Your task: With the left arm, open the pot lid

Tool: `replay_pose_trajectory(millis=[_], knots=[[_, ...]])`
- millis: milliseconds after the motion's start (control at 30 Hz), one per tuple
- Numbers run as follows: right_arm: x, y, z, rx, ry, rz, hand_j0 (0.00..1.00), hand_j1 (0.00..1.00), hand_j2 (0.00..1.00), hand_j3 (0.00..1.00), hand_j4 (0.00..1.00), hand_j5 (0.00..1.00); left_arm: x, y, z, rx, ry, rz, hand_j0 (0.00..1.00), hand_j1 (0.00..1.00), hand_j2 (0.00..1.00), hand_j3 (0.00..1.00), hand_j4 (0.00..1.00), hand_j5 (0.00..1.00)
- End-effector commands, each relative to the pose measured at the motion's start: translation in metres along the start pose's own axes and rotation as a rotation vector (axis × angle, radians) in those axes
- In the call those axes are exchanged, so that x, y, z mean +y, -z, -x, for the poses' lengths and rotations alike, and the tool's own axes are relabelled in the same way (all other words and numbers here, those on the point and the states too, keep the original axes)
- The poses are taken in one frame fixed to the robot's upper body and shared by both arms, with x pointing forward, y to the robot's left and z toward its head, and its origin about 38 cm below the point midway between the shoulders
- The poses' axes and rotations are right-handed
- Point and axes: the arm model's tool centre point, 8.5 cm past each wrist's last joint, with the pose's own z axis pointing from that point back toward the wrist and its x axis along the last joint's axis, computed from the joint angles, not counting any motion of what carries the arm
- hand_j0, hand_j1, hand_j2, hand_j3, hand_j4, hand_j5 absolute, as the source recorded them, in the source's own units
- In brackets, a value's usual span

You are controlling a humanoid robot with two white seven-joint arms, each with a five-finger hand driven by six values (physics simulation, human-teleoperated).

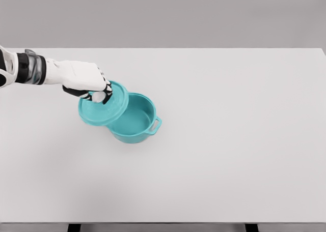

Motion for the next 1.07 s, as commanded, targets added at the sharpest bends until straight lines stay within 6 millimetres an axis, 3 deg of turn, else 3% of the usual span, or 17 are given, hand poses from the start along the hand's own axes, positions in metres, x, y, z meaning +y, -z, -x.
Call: replay_pose_trajectory(millis=[0,267,367,400,467,533,767,933,1033], knots=[[0.0,0.0,0.0,0.0,0.0,0.0,1.0,1.0,1.0,1.0,1.0,1.0,-0.01,-0.015,0.009,0.049,-0.001,0.027,0.41,0.41,0.41,0.41,0.41,0.41],[0.0,0.0,0.0,0.0,0.0,0.0,1.0,1.0,1.0,1.0,1.0,1.0,-0.051,-0.039,0.058,0.238,-0.037,0.153,0.41,0.41,0.41,0.41,0.41,0.41],[-0.001,0.0,-0.001,-0.001,-0.001,0.001,1.0,1.0,1.0,1.0,1.0,1.0,-0.056,-0.041,0.062,0.256,-0.04,0.169,0.42,0.42,0.42,0.42,0.42,0.42],[0.0,0.0,0.0,0.0,0.0,0.0,1.0,1.0,1.0,1.0,1.0,1.0,-0.056,-0.041,0.062,0.255,-0.041,0.168,0.48,0.48,0.48,0.48,0.48,0.48],[0.0,0.0,0.0,0.0,0.0,0.0,1.0,1.0,1.0,1.0,1.0,1.0,-0.057,-0.04,0.062,0.255,-0.044,0.169,0.86,0.86,0.86,0.86,0.86,0.86],[0.0,0.0,0.0,0.0,0.0,0.0,1.0,1.0,1.0,1.0,1.0,1.0,-0.057,-0.038,0.062,0.254,-0.047,0.169,1.0,1.0,1.0,1.0,1.0,1.0],[0.0,0.0,0.0,0.0,0.0,0.0,1.0,1.0,1.0,1.0,1.0,1.0,-0.069,-0.045,0.076,0.288,-0.109,0.176,1.0,1.0,1.0,1.0,1.0,1.0],[0.0,0.0,0.0,0.0,0.0,0.0,1.0,1.0,1.0,1.0,1.0,1.0,-0.112,-0.072,0.123,0.412,-0.395,0.126,1.0,1.0,1.0,1.0,1.0,1.0],[0.0,0.0,0.0,0.0,0.0,0.0,1.0,1.0,1.0,1.0,1.0,1.0,-0.115,-0.071,0.126,0.422,-0.413,0.124,1.0,1.0,1.0,1.0,1.0,1.0]])
